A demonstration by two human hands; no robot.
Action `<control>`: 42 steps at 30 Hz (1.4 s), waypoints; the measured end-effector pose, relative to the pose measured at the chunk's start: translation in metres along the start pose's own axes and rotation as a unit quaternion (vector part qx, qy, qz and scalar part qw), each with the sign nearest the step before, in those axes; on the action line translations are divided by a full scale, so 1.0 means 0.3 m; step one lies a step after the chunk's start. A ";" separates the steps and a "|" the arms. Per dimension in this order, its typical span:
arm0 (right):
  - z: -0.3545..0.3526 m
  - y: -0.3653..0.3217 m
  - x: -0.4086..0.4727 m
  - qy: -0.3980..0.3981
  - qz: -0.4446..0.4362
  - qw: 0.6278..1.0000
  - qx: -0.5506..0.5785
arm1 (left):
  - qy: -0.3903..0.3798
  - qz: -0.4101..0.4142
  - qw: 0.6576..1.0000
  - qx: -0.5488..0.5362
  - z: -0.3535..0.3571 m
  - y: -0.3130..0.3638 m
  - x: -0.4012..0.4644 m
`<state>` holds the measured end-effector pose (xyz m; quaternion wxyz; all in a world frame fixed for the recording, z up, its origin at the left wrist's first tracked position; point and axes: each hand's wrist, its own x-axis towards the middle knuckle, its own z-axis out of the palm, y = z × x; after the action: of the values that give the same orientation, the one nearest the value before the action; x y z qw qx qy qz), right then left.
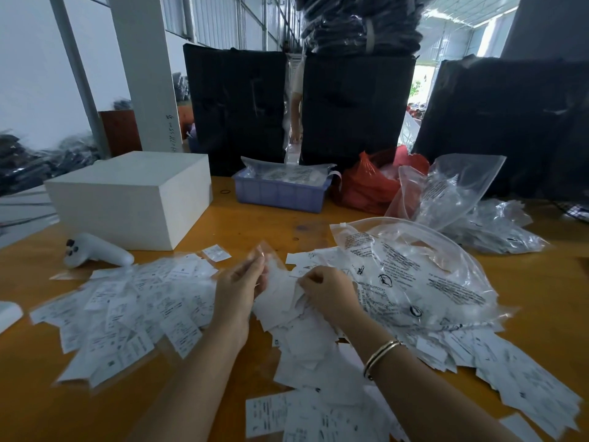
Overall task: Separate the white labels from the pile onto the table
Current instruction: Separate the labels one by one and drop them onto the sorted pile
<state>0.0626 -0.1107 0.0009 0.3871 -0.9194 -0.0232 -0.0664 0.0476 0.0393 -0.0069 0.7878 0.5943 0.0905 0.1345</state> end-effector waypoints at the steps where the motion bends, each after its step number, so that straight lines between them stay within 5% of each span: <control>1: -0.007 0.003 -0.004 0.015 0.005 1.000 0.026 | -0.003 -0.003 1.000 0.006 0.002 -0.002 -0.001; 14: -0.042 0.029 -0.036 0.015 0.087 0.959 0.270 | -0.076 0.018 0.992 0.094 0.003 -0.019 -0.010; 19: -0.068 0.048 -0.064 0.059 0.037 0.929 0.362 | -0.084 0.035 0.989 0.120 0.008 -0.023 -0.016; 25: -0.076 0.065 -0.109 0.083 -0.096 0.943 0.309 | -0.102 0.021 0.989 0.105 0.016 -0.026 -0.016; 33: -0.077 0.072 -0.134 0.050 -0.089 0.930 0.353 | -0.137 0.064 0.980 0.126 0.027 -0.016 -0.043; 42: -0.062 0.079 -0.123 0.142 -0.076 0.902 0.402 | -0.180 0.176 0.932 0.262 0.033 -0.019 -0.059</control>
<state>0.0264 -0.1403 -0.0081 0.7166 -0.6622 -0.0623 -0.2101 0.0345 0.0231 -0.0099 0.5712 0.8000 -0.1268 0.1328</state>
